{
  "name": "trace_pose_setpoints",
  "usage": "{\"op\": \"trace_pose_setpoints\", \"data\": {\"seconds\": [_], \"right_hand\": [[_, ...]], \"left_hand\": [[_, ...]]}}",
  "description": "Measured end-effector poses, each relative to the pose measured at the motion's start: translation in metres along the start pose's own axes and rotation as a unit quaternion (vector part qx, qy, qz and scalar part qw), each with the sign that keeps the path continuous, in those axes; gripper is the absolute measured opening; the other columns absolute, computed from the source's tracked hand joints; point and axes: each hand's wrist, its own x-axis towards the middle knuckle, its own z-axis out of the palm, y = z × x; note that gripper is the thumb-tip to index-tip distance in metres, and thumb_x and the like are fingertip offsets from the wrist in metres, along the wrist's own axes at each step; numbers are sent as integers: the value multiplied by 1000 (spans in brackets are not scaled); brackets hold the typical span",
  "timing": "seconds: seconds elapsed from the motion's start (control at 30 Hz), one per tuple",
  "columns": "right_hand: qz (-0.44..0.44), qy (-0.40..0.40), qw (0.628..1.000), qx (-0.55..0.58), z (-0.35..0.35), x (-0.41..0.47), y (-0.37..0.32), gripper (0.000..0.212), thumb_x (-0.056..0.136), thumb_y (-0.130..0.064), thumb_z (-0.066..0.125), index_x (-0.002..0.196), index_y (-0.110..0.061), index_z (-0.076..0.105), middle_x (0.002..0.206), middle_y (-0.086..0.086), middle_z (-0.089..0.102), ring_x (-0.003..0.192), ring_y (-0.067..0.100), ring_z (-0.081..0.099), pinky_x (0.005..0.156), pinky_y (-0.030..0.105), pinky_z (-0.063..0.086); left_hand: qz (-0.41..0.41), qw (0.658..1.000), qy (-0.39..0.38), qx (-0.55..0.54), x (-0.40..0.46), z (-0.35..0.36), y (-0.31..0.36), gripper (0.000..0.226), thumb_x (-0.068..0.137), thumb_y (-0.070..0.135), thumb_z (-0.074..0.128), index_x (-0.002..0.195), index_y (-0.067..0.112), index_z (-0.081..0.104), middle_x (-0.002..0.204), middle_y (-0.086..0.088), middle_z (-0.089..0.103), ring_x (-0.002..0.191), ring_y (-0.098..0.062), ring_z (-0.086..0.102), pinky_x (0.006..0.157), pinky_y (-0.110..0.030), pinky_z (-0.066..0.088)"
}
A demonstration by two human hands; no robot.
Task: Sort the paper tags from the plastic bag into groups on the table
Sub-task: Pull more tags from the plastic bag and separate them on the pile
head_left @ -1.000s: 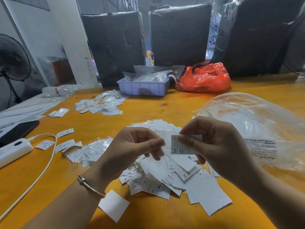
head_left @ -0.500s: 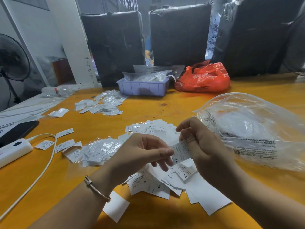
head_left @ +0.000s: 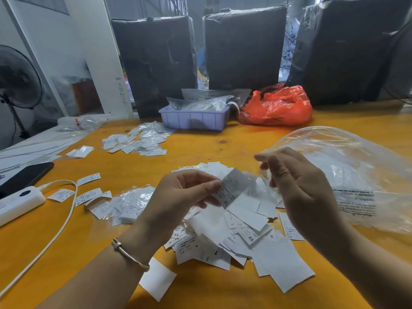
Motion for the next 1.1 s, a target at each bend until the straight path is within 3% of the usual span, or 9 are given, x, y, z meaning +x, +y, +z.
{"op": "trace_pose_setpoints", "data": {"seconds": [0.07,0.3,0.47,0.63,0.77,0.9,0.97,1.1], "right_hand": [[-14,-17,1000,-20,0,0,1,48,95,-47,34,108,-18,70,95,-7,60,87,5,55,74,36,49],[-30,-121,988,-92,9,-8,-4,58,90,-59,27,126,-31,63,117,-16,52,102,-3,50,75,22,47],[-3,-116,989,-89,11,-9,-2,63,93,-64,26,137,-25,51,120,-20,47,109,-12,41,78,6,39],[-20,-190,975,-117,12,-10,-2,63,84,-68,21,130,-41,55,122,-26,40,112,-14,36,78,12,40],[-29,-230,964,-128,15,-11,-1,60,83,-70,20,125,-47,57,127,-24,40,105,-8,42,82,25,47],[-14,-208,972,-110,15,-10,0,70,78,-72,25,132,-37,53,118,-23,42,101,-9,45,75,16,47],[-21,-168,982,-85,13,-10,-2,64,78,-67,37,127,-31,56,111,-23,48,99,-6,49,72,16,49],[-25,-100,995,-8,10,-10,-5,10,81,-31,69,89,-26,70,88,-19,65,82,2,60,62,23,51]], "left_hand": [[6,999,33,-16,0,-1,-1,31,69,30,73,88,6,75,83,-13,77,68,-18,72,56,-18,51],[-6,998,50,-34,1,4,-2,25,67,32,74,84,12,76,85,-13,77,71,-19,73,56,-17,51],[-14,998,48,-31,0,5,-1,23,68,33,73,81,14,78,84,-12,77,69,-16,71,56,-18,51],[-20,998,49,-25,1,5,-3,20,66,33,74,77,18,80,81,-9,76,75,-19,67,65,-27,53],[-21,999,33,-27,0,7,-3,19,66,31,74,76,17,80,80,-7,76,73,-15,70,66,-24,57],[-18,999,31,-21,0,7,-3,15,68,31,73,75,20,80,81,-7,75,77,-17,69,70,-29,56],[-17,999,36,-29,0,6,-3,14,68,30,74,75,20,80,81,-7,75,79,-16,70,73,-31,56],[-35,998,33,-44,1,4,-2,16,69,30,84,77,18,81,87,-11,76,88,-23,69,85,-41,53]]}}
